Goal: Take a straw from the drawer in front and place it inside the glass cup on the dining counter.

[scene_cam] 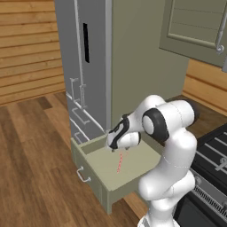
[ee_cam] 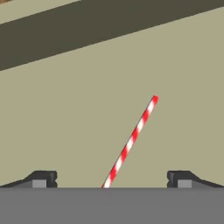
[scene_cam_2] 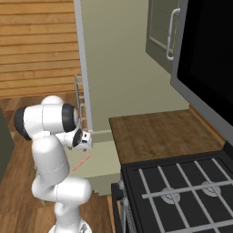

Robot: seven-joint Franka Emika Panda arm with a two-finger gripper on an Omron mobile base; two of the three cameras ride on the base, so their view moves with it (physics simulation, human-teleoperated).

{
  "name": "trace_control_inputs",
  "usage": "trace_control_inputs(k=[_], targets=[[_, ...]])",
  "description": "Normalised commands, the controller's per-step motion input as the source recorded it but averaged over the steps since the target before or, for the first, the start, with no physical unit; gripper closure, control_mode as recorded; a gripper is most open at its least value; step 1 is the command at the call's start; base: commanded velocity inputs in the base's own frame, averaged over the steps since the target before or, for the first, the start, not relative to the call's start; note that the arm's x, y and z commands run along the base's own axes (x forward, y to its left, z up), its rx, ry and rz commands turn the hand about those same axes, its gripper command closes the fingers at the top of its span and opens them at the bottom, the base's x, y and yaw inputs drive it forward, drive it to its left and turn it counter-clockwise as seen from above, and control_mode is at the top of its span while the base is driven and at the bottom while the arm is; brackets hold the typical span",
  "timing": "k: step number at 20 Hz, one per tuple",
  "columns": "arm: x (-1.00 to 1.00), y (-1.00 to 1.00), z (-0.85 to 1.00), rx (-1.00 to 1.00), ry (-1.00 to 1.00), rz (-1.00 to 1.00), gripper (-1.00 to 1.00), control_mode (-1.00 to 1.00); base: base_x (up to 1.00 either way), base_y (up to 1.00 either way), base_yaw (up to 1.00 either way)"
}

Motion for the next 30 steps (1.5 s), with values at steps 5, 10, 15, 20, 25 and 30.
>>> trace_control_inputs(k=[5,10,15,20,25,30], targets=[[0.07,-0.3,-0.03,-0.03,0.07,-0.15,-1.0,-1.0,0.0,0.0,0.0],[0.12,0.0,-0.22,0.0,0.09,-0.06,-1.0,-1.0,0.0,0.0,0.0],[0.17,0.0,-0.43,0.0,0.04,-0.04,-1.0,-1.0,0.0,0.0,0.0],[0.27,0.0,-0.41,0.0,0.0,-0.04,-1.0,-1.0,0.0,0.0,0.0],[0.3,0.0,-0.41,0.0,0.01,-0.04,-1.0,-1.0,0.0,0.0,0.0],[0.05,0.0,-0.36,0.0,0.01,-0.06,-1.0,-1.0,0.0,0.0,0.0]])
